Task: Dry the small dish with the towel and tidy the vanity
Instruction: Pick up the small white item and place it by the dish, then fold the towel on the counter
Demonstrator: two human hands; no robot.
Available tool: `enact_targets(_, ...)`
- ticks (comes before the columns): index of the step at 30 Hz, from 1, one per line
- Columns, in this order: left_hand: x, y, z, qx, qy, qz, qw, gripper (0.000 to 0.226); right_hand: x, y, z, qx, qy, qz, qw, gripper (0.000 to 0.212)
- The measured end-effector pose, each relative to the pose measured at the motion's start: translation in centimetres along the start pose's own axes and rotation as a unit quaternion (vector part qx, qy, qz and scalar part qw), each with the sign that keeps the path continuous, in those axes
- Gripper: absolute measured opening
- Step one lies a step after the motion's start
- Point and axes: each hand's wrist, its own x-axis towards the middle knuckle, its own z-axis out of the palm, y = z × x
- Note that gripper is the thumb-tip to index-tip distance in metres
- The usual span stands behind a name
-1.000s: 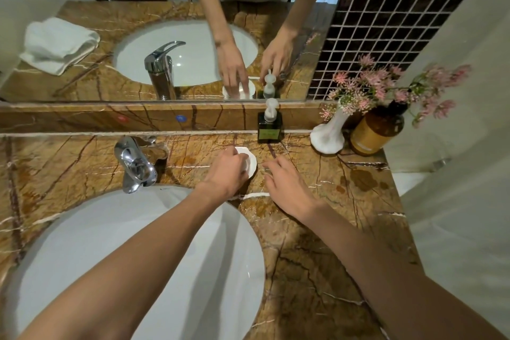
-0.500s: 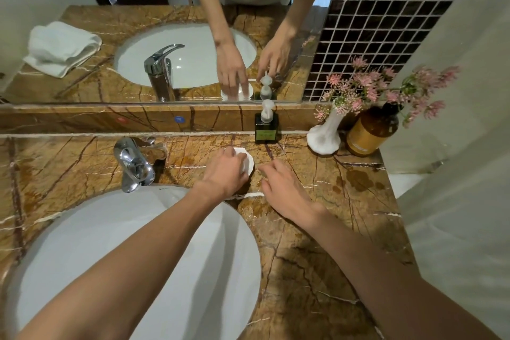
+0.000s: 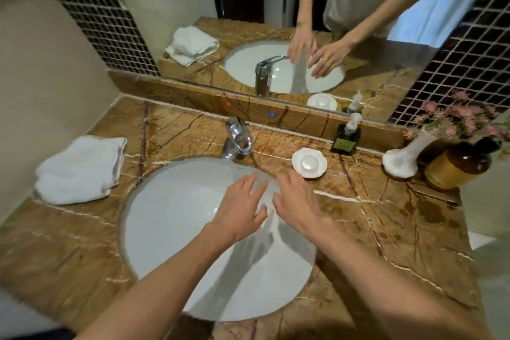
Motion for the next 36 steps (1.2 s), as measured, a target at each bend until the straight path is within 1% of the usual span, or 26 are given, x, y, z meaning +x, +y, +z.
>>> enact_targets(3,-4.4,-4.0,-0.2,0.005,0.001,-0.056,0.998,0.06,-0.7,-4.5,2.3,-0.008,-0.047,-0.04,0.998,0.054)
enact_targets(5,-7.4,-6.9,-0.9,0.012,0.011,-0.087,0.996,0.061,-1.0,-8.1,3.8,-0.007,-0.063,-0.07,0.996,0.054)
enact_targets(10,-14.9,-14.1,-2.7,0.006,0.037,-0.169,0.985,0.063,-1.5,-17.1,7.1,-0.034,-0.081,-0.137,0.987,0.055)
enact_targets(14,-20.3,-18.6,-4.5,-0.018,0.048,-0.229,0.972,0.063,-1.4,-23.4,9.1,-0.041,-0.079,-0.163,0.983,0.059)
enact_targets(19,-25.2,-23.2,-6.1,-0.051,0.085,-0.288,0.952,0.054,-0.7,-29.5,11.4,-0.04,-0.111,-0.192,0.974,0.061)
enact_targets(25,-25.6,-29.5,-7.4,-0.079,0.105,-0.325,0.937,0.054,3.8,-34.6,13.1,-0.015,-0.115,-0.216,0.969,0.054)
enact_targets(27,-24.5,-31.8,-7.7,-0.098,0.114,-0.343,0.927,0.053,6.1,-35.8,13.7,-0.012,-0.12,-0.213,0.97,0.053)
enact_targets(29,-23.1,-34.0,-7.9,-0.127,0.11,-0.369,0.914,0.058,8.9,-36.9,14.1,-0.012,-0.109,-0.199,0.974,0.052)
enact_targets(32,-20.9,-37.4,-7.7,-0.152,0.097,-0.388,0.904,0.064,12.9,-38.0,14.9,-0.017,-0.101,-0.178,0.979,0.057)
enact_targets(36,-18.3,-40.5,-7.4,-0.159,0.073,-0.389,0.905,0.068,17.1,-38.8,15.8,-0.03,-0.097,-0.162,0.982,0.068)
